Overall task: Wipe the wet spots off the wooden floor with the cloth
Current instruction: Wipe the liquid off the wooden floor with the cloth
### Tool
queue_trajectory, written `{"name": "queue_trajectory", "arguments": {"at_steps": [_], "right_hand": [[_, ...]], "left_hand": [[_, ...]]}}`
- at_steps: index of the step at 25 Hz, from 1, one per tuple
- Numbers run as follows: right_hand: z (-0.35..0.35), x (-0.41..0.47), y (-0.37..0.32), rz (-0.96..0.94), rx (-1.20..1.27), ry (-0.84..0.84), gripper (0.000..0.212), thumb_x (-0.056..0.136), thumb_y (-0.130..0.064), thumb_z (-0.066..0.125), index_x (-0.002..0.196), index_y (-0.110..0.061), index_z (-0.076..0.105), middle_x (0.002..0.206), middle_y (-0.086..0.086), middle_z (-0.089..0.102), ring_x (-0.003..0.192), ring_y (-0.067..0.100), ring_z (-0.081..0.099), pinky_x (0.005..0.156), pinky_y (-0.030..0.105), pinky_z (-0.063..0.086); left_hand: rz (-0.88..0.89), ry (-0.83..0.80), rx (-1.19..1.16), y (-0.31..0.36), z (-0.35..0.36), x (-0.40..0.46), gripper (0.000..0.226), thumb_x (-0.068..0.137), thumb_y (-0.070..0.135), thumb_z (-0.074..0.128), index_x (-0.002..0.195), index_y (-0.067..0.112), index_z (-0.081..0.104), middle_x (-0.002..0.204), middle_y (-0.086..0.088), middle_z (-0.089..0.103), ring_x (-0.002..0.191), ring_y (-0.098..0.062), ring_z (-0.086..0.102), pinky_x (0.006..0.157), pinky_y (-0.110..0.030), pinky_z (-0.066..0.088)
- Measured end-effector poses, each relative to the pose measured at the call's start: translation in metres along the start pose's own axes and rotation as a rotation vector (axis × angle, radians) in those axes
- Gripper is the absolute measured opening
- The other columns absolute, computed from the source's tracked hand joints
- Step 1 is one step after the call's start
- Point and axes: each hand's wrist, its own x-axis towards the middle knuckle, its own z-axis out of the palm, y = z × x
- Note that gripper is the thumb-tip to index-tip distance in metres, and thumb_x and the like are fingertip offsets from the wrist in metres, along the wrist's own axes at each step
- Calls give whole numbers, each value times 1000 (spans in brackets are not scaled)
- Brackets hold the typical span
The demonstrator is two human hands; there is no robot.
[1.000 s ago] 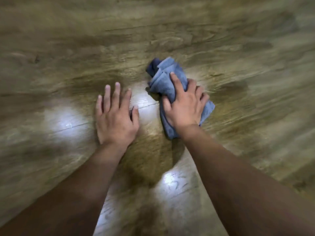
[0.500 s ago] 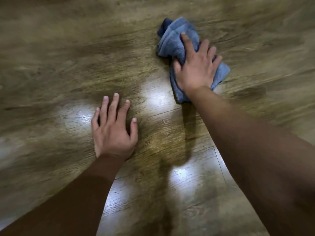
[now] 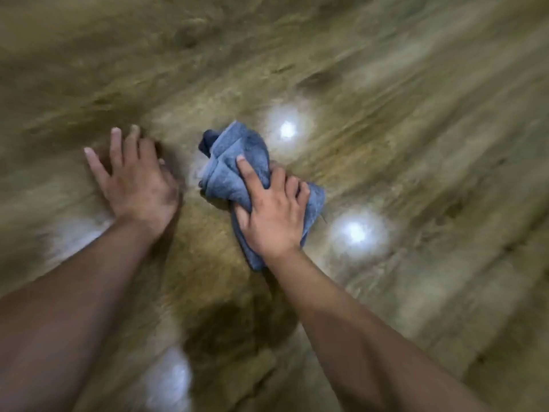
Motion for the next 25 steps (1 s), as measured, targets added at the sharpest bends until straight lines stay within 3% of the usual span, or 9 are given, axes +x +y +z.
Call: {"name": "queue_trajectory", "arguments": {"at_steps": [3,6,9,13,17,19,21,25], "right_hand": [[-12,-76,48,103,-42,-46,83,75,-55,63,151,-42,33,126,11,47,101,33,44,97,53,35],[-24,-152,98,183,-59,-95,84,74,-58,59,152,-44,29,130,11,44,103,34,45,98,52,32],[-38,-229,166,304,-76,-104,80,74,-57,56,150,-43,34,130,13,47,101,36,47,95,51,34],[-56,-299,239,423,-99,-108,77,75,-55,54,148,-39,37,125,19,53,100,41,52,92,53,36],[-54,-307,279,455,-91,-92,77,75,-56,55,148,-38,38,127,17,52,99,39,50,91,52,34],[-60,-316,313,570,-101,-37,76,75,-52,56,147,-36,40,123,19,52,94,39,48,88,51,36],[-72,-329,364,759,-147,5,75,75,-48,57,148,-33,42,119,24,51,94,43,49,87,54,38],[-78,-312,441,1265,-188,39,74,79,-57,42,148,-32,35,129,28,45,116,47,44,101,59,31]], "left_hand": [[266,-94,-222,79,4,-44,47,92,22,41,136,12,55,156,-5,45,153,-24,24,120,-64,0],[290,-247,-323,149,9,-89,48,98,25,47,147,24,48,166,3,29,157,-17,9,120,-61,-6],[413,-428,-177,194,22,-120,68,100,50,44,161,31,20,171,4,-6,155,-20,-18,113,-68,-17],[619,-734,66,239,33,-170,118,77,86,50,156,36,-22,157,1,-46,139,-27,-49,99,-78,-24],[483,-1014,111,277,42,-194,152,54,90,68,145,38,-42,140,4,-63,130,-27,-57,92,-81,-24],[449,-1050,193,281,48,-196,159,52,87,73,139,34,-49,133,3,-68,125,-28,-61,92,-83,-22],[434,-1050,253,279,49,-198,162,49,87,74,136,34,-53,129,3,-70,122,-29,-63,91,-84,-21],[428,-1067,271,286,49,-196,163,48,86,76,134,36,-53,129,4,-70,116,-27,-67,88,-83,-24]]}}
